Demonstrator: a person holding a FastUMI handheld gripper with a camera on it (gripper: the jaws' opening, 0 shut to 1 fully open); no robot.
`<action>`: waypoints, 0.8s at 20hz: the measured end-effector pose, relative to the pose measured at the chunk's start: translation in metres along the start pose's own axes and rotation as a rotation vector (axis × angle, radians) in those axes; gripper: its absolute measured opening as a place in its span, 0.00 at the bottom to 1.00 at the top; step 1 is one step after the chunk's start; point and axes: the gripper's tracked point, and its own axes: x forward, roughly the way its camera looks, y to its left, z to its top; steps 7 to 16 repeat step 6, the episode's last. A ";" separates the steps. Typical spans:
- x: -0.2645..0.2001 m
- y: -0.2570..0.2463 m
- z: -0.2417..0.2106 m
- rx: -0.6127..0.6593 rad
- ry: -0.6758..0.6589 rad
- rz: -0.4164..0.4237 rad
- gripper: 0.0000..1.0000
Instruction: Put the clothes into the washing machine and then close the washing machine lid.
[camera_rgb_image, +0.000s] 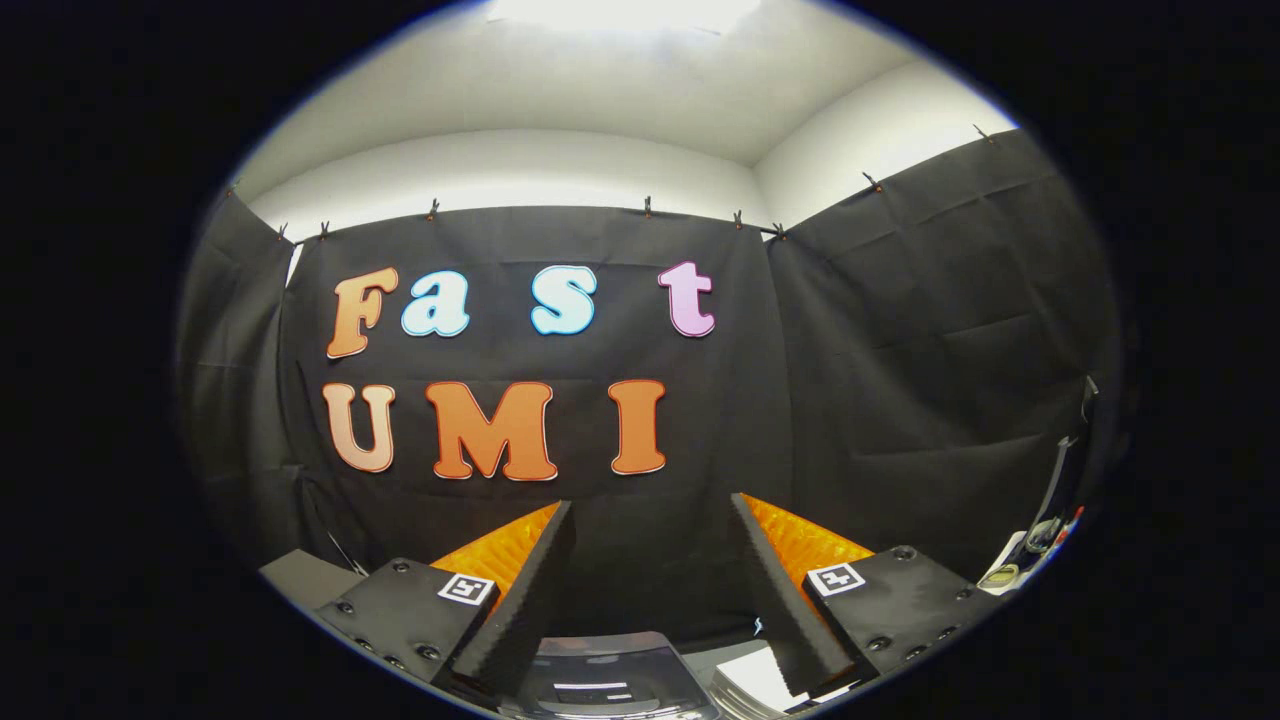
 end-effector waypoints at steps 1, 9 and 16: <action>-0.001 0.000 0.000 0.004 0.001 -0.003 0.98; -0.003 -0.001 0.000 0.001 0.000 -0.006 0.98; -0.003 -0.001 0.000 0.001 0.000 -0.006 0.98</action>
